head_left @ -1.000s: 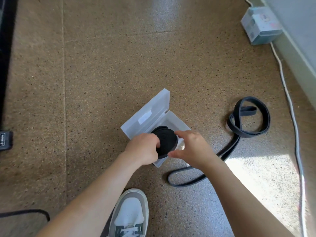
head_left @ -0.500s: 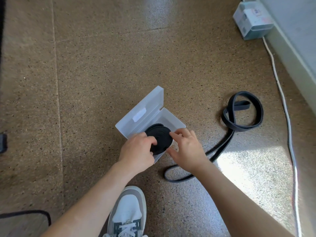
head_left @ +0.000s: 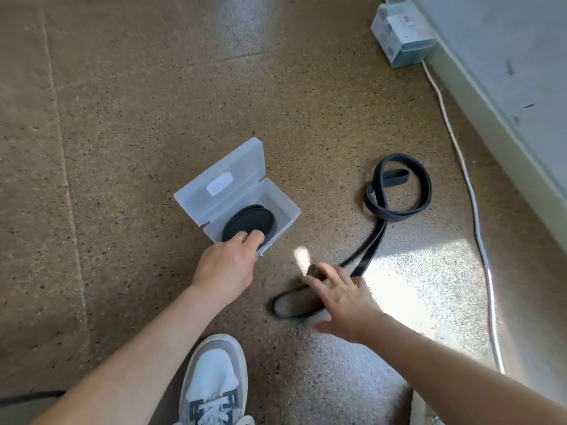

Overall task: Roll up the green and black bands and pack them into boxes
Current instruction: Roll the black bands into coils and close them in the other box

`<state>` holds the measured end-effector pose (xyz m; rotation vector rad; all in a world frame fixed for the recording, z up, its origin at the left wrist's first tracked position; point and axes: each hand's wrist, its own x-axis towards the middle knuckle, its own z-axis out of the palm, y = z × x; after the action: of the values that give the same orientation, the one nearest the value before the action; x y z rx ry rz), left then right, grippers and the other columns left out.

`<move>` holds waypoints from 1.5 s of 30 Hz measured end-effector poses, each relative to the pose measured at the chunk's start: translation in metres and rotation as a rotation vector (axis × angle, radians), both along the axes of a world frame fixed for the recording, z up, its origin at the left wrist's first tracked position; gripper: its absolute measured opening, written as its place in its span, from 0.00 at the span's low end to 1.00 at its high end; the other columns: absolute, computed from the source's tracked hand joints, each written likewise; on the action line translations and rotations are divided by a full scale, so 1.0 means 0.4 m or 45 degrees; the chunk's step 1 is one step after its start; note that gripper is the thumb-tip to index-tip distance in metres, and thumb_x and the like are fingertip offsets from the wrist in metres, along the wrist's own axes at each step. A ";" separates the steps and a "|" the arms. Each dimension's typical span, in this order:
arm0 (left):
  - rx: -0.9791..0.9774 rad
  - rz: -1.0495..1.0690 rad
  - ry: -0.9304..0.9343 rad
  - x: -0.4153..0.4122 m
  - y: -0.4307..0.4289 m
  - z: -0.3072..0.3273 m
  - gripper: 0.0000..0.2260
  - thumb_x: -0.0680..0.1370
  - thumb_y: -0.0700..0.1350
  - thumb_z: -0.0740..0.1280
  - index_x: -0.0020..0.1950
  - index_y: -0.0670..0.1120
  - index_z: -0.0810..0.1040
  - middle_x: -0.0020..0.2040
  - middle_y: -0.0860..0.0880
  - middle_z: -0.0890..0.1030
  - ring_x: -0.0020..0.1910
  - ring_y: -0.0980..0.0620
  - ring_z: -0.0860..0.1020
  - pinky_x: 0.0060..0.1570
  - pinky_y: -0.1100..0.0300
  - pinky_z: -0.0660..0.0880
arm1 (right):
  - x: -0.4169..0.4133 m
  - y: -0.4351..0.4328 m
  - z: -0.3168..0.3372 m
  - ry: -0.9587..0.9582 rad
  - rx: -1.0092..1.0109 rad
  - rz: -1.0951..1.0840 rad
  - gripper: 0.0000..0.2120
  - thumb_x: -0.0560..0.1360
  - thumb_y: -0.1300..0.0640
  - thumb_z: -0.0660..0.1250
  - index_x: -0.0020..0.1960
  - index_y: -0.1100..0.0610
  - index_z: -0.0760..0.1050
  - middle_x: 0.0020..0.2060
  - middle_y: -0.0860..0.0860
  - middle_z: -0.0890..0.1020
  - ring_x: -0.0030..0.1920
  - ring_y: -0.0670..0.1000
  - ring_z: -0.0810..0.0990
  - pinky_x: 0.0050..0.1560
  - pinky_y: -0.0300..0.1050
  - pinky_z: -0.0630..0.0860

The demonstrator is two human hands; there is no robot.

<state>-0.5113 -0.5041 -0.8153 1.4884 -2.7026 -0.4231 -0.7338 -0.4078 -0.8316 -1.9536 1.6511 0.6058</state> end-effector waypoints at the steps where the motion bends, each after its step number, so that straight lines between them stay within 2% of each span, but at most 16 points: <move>1: -0.011 0.035 -0.041 0.001 -0.014 0.000 0.14 0.75 0.43 0.69 0.58 0.45 0.71 0.43 0.46 0.78 0.33 0.43 0.79 0.29 0.52 0.78 | 0.005 0.009 -0.009 0.052 -0.048 0.043 0.33 0.76 0.41 0.64 0.75 0.43 0.52 0.75 0.52 0.53 0.74 0.56 0.54 0.64 0.58 0.64; 4: -0.021 0.163 -0.086 0.006 -0.046 0.015 0.09 0.76 0.42 0.68 0.54 0.46 0.71 0.42 0.47 0.76 0.32 0.42 0.79 0.28 0.55 0.74 | 0.014 0.004 -0.018 0.041 -0.207 0.035 0.17 0.79 0.54 0.61 0.67 0.49 0.67 0.65 0.51 0.70 0.66 0.56 0.67 0.56 0.51 0.65; 7: 0.102 0.226 0.045 -0.014 -0.048 0.038 0.04 0.78 0.46 0.66 0.50 0.50 0.72 0.43 0.52 0.75 0.38 0.50 0.77 0.34 0.58 0.71 | 0.009 -0.019 -0.004 -0.085 -0.194 0.002 0.10 0.79 0.56 0.60 0.59 0.52 0.74 0.55 0.51 0.77 0.58 0.56 0.74 0.53 0.49 0.71; 10: 0.752 0.219 0.309 -0.075 -0.017 0.083 0.10 0.78 0.54 0.64 0.57 0.54 0.76 0.51 0.56 0.77 0.51 0.54 0.77 0.51 0.57 0.75 | -0.001 -0.057 0.055 -0.263 -0.203 -0.226 0.05 0.76 0.53 0.63 0.50 0.53 0.75 0.47 0.52 0.79 0.50 0.55 0.78 0.46 0.49 0.74; 12: 0.946 0.096 0.306 -0.115 0.002 0.116 0.14 0.79 0.57 0.61 0.63 0.57 0.75 0.54 0.57 0.76 0.55 0.54 0.75 0.53 0.56 0.74 | -0.009 -0.096 0.139 -0.338 -0.205 -0.297 0.06 0.76 0.52 0.65 0.46 0.54 0.76 0.44 0.53 0.81 0.45 0.55 0.78 0.43 0.47 0.73; 16: 0.636 0.017 0.293 -0.150 -0.019 0.269 0.11 0.79 0.54 0.64 0.61 0.57 0.76 0.48 0.56 0.73 0.47 0.56 0.73 0.40 0.63 0.68 | -0.046 -0.160 0.390 -0.385 -0.191 -0.291 0.07 0.75 0.54 0.68 0.47 0.57 0.81 0.43 0.55 0.83 0.45 0.55 0.80 0.45 0.48 0.76; 21: 0.289 -0.116 0.303 -0.173 -0.013 0.581 0.06 0.76 0.55 0.68 0.52 0.58 0.75 0.53 0.56 0.68 0.56 0.54 0.64 0.54 0.59 0.63 | -0.103 -0.134 0.716 -0.504 -0.206 -0.375 0.05 0.76 0.55 0.68 0.47 0.56 0.80 0.43 0.52 0.84 0.45 0.53 0.82 0.51 0.49 0.80; 23: 0.398 -0.065 0.563 -0.182 0.010 0.705 0.07 0.76 0.51 0.70 0.51 0.56 0.73 0.51 0.54 0.75 0.51 0.52 0.74 0.50 0.58 0.71 | -0.123 -0.092 0.832 -0.713 -0.281 -0.501 0.05 0.77 0.57 0.68 0.43 0.56 0.77 0.40 0.51 0.80 0.42 0.52 0.80 0.49 0.46 0.80; 25: 0.624 0.047 0.983 -0.190 0.039 0.813 0.15 0.75 0.45 0.72 0.57 0.53 0.71 0.51 0.51 0.81 0.44 0.51 0.82 0.44 0.54 0.78 | -0.141 -0.043 0.932 -1.041 -0.360 -0.675 0.05 0.78 0.59 0.66 0.44 0.57 0.76 0.41 0.54 0.79 0.43 0.52 0.80 0.52 0.47 0.81; 27: 0.650 0.081 1.107 -0.198 0.065 0.899 0.25 0.73 0.44 0.73 0.66 0.53 0.66 0.52 0.51 0.83 0.45 0.51 0.84 0.44 0.54 0.78 | -0.158 0.008 1.019 -1.419 -0.464 -0.800 0.04 0.79 0.60 0.65 0.45 0.59 0.74 0.40 0.55 0.78 0.43 0.52 0.80 0.50 0.47 0.79; 30: 0.599 -0.059 0.746 -0.227 0.113 0.989 0.33 0.72 0.54 0.74 0.72 0.57 0.62 0.54 0.58 0.82 0.51 0.54 0.82 0.54 0.53 0.77 | -0.178 0.060 1.121 -2.050 -0.593 -0.916 0.05 0.77 0.58 0.63 0.44 0.59 0.72 0.37 0.55 0.77 0.38 0.53 0.82 0.37 0.41 0.74; 34: 0.702 -0.414 0.303 -0.301 0.214 1.033 0.16 0.74 0.56 0.70 0.58 0.53 0.77 0.55 0.55 0.82 0.56 0.56 0.79 0.61 0.56 0.74 | -0.180 0.076 1.173 -2.433 -0.677 -0.983 0.07 0.80 0.58 0.60 0.44 0.58 0.70 0.34 0.55 0.79 0.39 0.54 0.79 0.33 0.39 0.75; 37: 0.775 -0.342 0.508 -0.333 0.246 1.003 0.07 0.76 0.48 0.70 0.51 0.48 0.76 0.45 0.48 0.85 0.47 0.52 0.83 0.54 0.53 0.79 | -0.195 0.073 1.161 -2.510 -0.793 -1.173 0.07 0.81 0.57 0.61 0.45 0.59 0.72 0.35 0.55 0.77 0.38 0.53 0.82 0.31 0.39 0.76; 40: 0.785 -0.222 0.667 -0.331 0.235 0.983 0.04 0.77 0.42 0.67 0.51 0.46 0.73 0.39 0.45 0.84 0.40 0.48 0.83 0.47 0.50 0.81 | -0.232 0.069 1.142 -2.303 -0.850 -1.334 0.11 0.76 0.50 0.68 0.49 0.58 0.75 0.37 0.53 0.78 0.36 0.50 0.78 0.32 0.39 0.72; 43: 0.656 -0.277 0.560 -0.321 0.223 1.004 0.05 0.78 0.46 0.66 0.52 0.49 0.74 0.36 0.48 0.83 0.38 0.50 0.82 0.50 0.50 0.80 | -0.261 0.068 1.133 -2.062 -0.945 -1.346 0.12 0.75 0.52 0.71 0.51 0.60 0.75 0.40 0.54 0.78 0.33 0.47 0.78 0.32 0.39 0.68; 45: 0.545 -0.308 0.596 -0.323 0.215 1.039 0.06 0.79 0.50 0.65 0.53 0.49 0.75 0.36 0.49 0.83 0.39 0.51 0.82 0.52 0.51 0.79 | -0.280 0.074 1.140 -2.087 -0.963 -1.377 0.15 0.75 0.50 0.70 0.53 0.61 0.75 0.44 0.55 0.81 0.39 0.49 0.82 0.33 0.39 0.73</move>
<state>-0.6404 -0.4182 -0.3995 0.9466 -2.4990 -1.2496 -0.8458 -0.3783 -0.3757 -0.7929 1.3083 -1.7073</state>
